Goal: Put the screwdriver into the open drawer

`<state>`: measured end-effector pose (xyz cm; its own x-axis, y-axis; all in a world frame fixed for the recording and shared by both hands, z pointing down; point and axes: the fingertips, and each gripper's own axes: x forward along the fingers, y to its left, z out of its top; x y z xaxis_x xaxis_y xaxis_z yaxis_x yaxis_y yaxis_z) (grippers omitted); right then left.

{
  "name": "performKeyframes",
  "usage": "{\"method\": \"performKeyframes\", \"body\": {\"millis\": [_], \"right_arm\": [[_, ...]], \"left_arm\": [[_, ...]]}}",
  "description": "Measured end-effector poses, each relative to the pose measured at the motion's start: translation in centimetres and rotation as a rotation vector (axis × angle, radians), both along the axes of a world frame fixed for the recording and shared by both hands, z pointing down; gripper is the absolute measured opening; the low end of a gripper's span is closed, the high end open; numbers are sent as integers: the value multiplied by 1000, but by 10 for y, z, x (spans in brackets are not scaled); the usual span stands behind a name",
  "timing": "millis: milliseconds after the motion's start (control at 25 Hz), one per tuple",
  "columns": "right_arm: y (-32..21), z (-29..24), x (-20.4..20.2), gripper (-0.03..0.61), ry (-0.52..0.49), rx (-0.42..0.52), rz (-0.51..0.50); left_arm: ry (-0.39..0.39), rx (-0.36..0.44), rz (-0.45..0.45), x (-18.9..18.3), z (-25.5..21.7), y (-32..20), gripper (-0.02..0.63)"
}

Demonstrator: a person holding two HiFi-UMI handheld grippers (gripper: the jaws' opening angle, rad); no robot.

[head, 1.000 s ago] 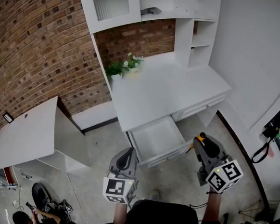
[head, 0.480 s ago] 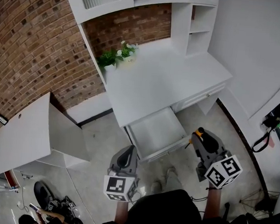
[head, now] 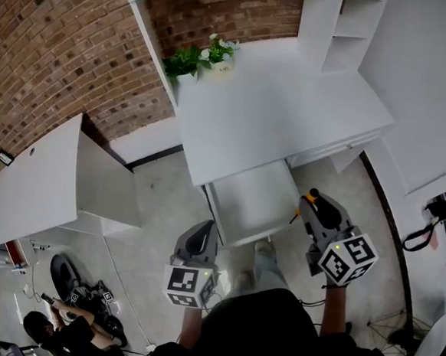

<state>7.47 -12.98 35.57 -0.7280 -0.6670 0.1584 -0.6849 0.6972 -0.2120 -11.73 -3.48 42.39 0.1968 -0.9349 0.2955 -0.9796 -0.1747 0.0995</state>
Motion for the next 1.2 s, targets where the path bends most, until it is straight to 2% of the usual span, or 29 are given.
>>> {"method": "performKeyframes", "body": {"millis": [240, 440, 560, 720, 920, 1200], "right_arm": [[-45, 23, -27, 115, 25, -52, -146], [-77, 50, -45, 115, 96, -100, -273], [-86, 69, -56, 115, 137, -134, -358], [-92, 94, -68, 115, 141, -195, -465], [-98, 129, -74, 115, 220, -244, -558], [-97, 190, -91, 115, 331, -346, -628]], "left_arm": [[24, -38, -43, -1, 18, -38, 9], [58, -91, -107, 3, 36, -66, 9], [70, -129, -129, 6, 49, -77, 8], [102, -170, -167, 9, 71, -86, 8], [124, -221, -218, 15, 94, -99, 8], [130, -296, -204, 20, 125, -108, 9]]}}
